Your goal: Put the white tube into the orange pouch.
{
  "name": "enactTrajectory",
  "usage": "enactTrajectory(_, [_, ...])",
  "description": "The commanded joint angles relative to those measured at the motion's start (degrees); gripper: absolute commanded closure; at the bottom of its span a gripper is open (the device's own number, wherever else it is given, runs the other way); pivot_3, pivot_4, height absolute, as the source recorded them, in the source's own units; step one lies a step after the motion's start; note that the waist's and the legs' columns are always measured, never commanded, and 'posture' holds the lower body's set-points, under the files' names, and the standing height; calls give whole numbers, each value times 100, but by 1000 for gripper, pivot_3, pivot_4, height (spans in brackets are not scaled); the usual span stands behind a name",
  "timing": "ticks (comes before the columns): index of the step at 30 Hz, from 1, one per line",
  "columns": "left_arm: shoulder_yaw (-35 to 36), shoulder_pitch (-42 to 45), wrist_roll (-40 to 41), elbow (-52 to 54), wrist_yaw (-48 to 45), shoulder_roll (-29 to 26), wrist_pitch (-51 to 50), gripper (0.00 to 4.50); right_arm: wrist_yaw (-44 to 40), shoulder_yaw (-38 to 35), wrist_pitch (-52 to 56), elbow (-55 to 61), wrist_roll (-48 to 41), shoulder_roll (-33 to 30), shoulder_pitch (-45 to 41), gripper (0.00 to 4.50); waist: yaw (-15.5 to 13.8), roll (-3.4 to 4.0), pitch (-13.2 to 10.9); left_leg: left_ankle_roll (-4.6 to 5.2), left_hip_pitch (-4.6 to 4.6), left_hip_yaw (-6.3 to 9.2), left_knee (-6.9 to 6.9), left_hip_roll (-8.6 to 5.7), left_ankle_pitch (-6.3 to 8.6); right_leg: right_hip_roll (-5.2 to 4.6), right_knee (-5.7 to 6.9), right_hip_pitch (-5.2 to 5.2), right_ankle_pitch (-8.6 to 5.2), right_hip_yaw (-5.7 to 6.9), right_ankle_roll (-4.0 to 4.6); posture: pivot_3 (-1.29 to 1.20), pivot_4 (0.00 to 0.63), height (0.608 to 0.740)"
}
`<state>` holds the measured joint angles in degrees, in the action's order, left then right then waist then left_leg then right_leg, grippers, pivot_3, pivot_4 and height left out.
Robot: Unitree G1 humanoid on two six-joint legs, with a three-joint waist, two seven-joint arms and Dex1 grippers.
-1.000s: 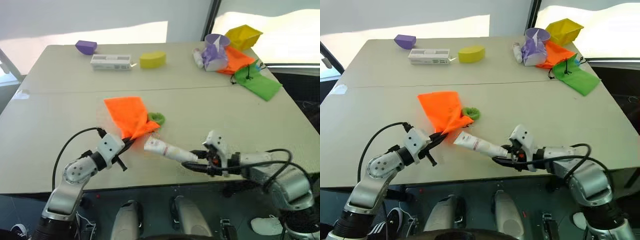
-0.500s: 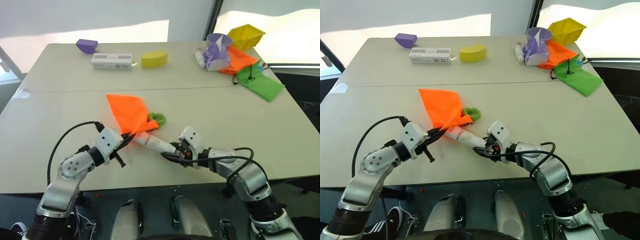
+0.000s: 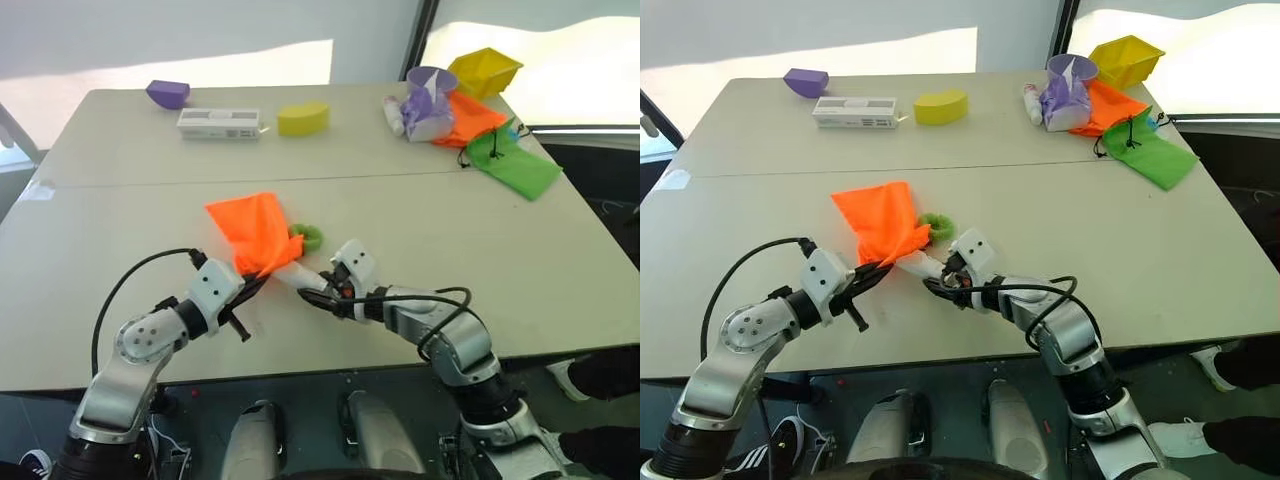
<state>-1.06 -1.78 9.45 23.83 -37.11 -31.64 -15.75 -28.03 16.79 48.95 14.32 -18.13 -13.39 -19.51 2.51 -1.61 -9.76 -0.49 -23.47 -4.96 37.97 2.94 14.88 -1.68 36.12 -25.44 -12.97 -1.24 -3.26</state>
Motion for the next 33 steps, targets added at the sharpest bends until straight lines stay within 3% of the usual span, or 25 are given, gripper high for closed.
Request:
enactTrajectory(1, [66,-56,64,121,-48,-39,102,4500,61,-212,33,150,6,-95,-96,2631,-12,0,0,0,0,0,0,0,0,-1,0,0,0,0,0,0,150,740])
enactTrajectory(10, [168,22,160,123,-39,-32,149,4500,434,-785,55,-79,-47,65,-344,2631,-4,0,0,-1,0,2,0,0,1,-5,1,-1,3,1,5,0,150,740])
enactTrajectory(13, [323,145,199,22,68,13,154,4500,-392,-453,122,569,-263,-624,-97,2631,-16,3,-2,-1,-1,3,-1,1,0,-5,1,-2,3,2,4,0,150,740])
enactTrajectory(19, [740,468,761,-141,195,232,-248,4500,-1007,-479,87,939,-425,-1492,110,2631,-36,0,-2,0,-8,-2,-2,-4,0,-9,-13,1,-2,5,-3,0,150,740])
enactTrajectory(27, [1295,612,1886,-284,175,357,-1175,4500,-244,-842,552,904,-602,-768,-117,2631,-6,-2,-3,1,2,17,-2,1,0,16,7,1,0,9,-2,0,150,740])
enactTrajectory(33, [1126,693,1828,-272,69,287,-1098,4500,211,-689,667,896,-442,-350,-119,2631,-19,-2,-3,1,-2,5,-1,-8,0,8,-2,3,-1,3,-3,0,150,740])
